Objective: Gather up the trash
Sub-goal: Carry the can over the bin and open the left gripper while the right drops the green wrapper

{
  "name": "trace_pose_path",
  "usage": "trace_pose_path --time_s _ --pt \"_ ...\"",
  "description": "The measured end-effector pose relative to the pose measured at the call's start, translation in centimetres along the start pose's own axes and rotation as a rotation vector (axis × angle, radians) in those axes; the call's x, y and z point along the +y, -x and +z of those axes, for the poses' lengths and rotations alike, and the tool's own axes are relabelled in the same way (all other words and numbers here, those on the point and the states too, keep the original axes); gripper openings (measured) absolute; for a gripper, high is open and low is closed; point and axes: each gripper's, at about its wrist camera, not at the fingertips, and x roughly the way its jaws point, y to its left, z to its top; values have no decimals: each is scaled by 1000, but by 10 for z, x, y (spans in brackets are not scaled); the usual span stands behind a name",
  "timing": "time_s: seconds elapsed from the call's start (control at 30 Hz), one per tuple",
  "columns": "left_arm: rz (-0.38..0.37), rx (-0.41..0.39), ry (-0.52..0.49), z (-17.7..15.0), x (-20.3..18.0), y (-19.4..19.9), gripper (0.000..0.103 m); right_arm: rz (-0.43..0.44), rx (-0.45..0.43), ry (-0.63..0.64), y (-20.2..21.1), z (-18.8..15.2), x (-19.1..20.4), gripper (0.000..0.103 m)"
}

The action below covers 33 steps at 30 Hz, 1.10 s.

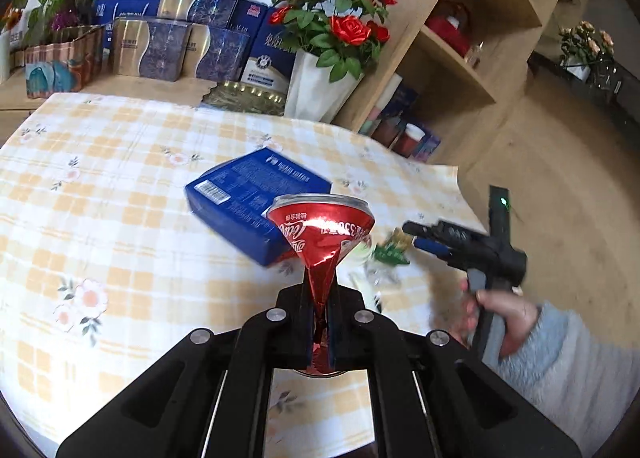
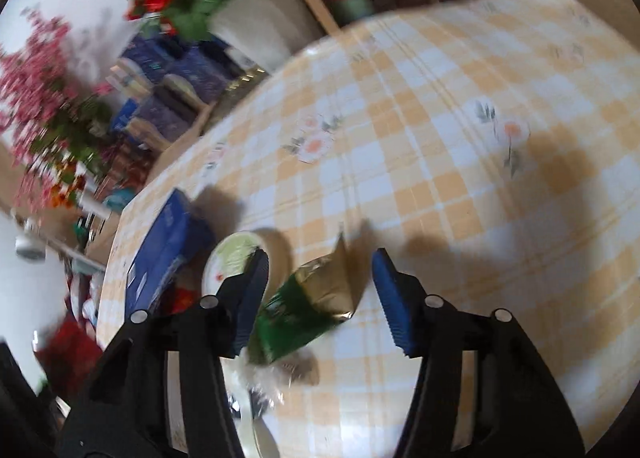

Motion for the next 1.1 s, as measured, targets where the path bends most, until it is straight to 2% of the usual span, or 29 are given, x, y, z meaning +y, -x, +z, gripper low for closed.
trace_pose_path --time_s 0.03,0.07,0.13,0.3,0.4,0.53,0.6,0.73,0.87,1.1 --pt "2 1 2 -2 3 3 5 -3 13 -19 -6 -1 -2 42" --pt "3 -3 5 -3 6 7 5 -20 18 -23 -8 -3 -2 21" --pt "-2 -8 11 -7 10 14 5 -54 7 -30 -5 -7 -3 10" --pt "-27 -13 8 -19 9 33 5 -32 -53 -13 26 -22 6 10" --pt "-45 -2 8 -29 6 43 5 -10 -94 46 60 -35 22 10" --pt "-74 10 9 -41 1 59 5 48 -146 59 104 -57 33 10" --pt "-94 -1 10 -49 -2 70 5 47 -162 69 122 -71 37 10" --pt "-85 -3 -32 -66 -15 89 5 39 -210 122 156 -111 42 10" --pt "-112 0 -100 -92 -28 105 5 95 -264 160 185 -166 43 10" --pt "-80 72 -179 -162 -36 103 5 129 -230 226 188 -253 41 10"
